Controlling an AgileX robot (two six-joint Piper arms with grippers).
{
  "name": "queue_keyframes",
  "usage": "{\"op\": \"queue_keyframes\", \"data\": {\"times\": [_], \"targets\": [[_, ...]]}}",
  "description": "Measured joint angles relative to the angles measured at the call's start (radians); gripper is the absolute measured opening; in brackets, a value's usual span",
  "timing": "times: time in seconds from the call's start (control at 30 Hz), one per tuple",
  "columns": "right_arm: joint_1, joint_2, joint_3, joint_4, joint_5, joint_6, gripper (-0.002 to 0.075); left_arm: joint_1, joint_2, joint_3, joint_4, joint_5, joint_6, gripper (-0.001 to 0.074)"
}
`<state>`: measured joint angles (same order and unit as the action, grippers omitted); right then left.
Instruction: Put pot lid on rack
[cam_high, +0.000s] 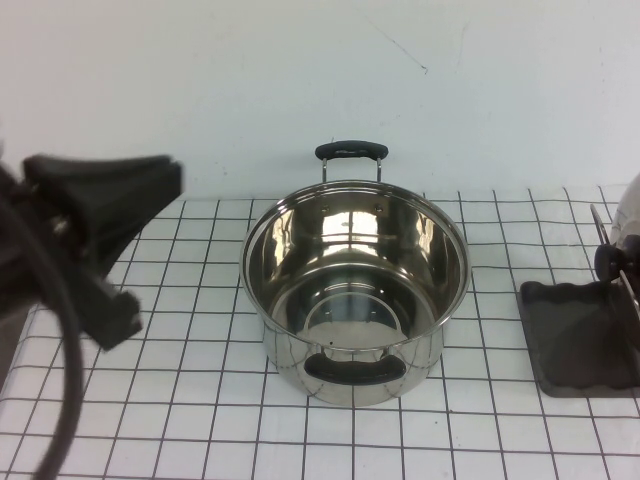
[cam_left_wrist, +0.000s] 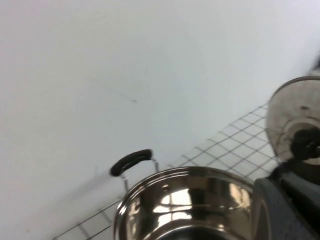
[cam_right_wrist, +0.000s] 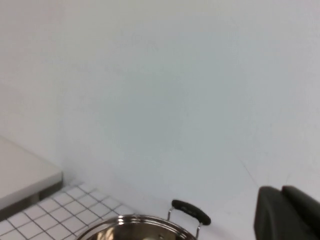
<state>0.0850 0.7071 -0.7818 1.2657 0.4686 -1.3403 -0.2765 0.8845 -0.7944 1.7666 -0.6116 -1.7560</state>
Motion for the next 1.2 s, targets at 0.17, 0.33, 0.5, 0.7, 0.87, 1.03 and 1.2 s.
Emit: {"op": "queue_keyframes", "data": {"times": [0.17,0.33,0.5,0.7,0.87,1.03,1.2], "targets": [[0.000,-0.140,0.095,0.000,0.032,0.000,-0.0001,0.000,-0.161,0.171,0.000,0.158,0.000,-0.0002],[0.000,-0.260,0.248,0.050,0.036,-0.034,-0.0001,0.000,-0.317,0.324,-0.002,0.264,-0.018,-0.0002],[0.000,-0.385,0.381,0.195,0.077,-0.279,-0.0001,0.000,-0.429,0.442,-0.016,0.416,-0.079,-0.0002],[0.000,-0.457,0.433,0.275,0.053,-0.370,-0.0001,0.000,-0.462,0.540,-0.022,0.472,-0.092,-0.0002],[0.000,-0.459,0.448,0.300,-0.058,-0.373,-0.0001,0.000,-0.462,0.603,-0.023,0.472,-0.095,-0.0002],[0.000,-0.459,0.452,0.313,-0.092,-0.373,-0.0001,0.000,-0.462,0.668,-0.025,0.472,-0.099,-0.0002],[0.000,-0.459,0.452,0.317,-0.092,-0.375,-0.0001,0.000,-0.462,0.725,-0.025,0.472,-0.099,-0.0002]]}}
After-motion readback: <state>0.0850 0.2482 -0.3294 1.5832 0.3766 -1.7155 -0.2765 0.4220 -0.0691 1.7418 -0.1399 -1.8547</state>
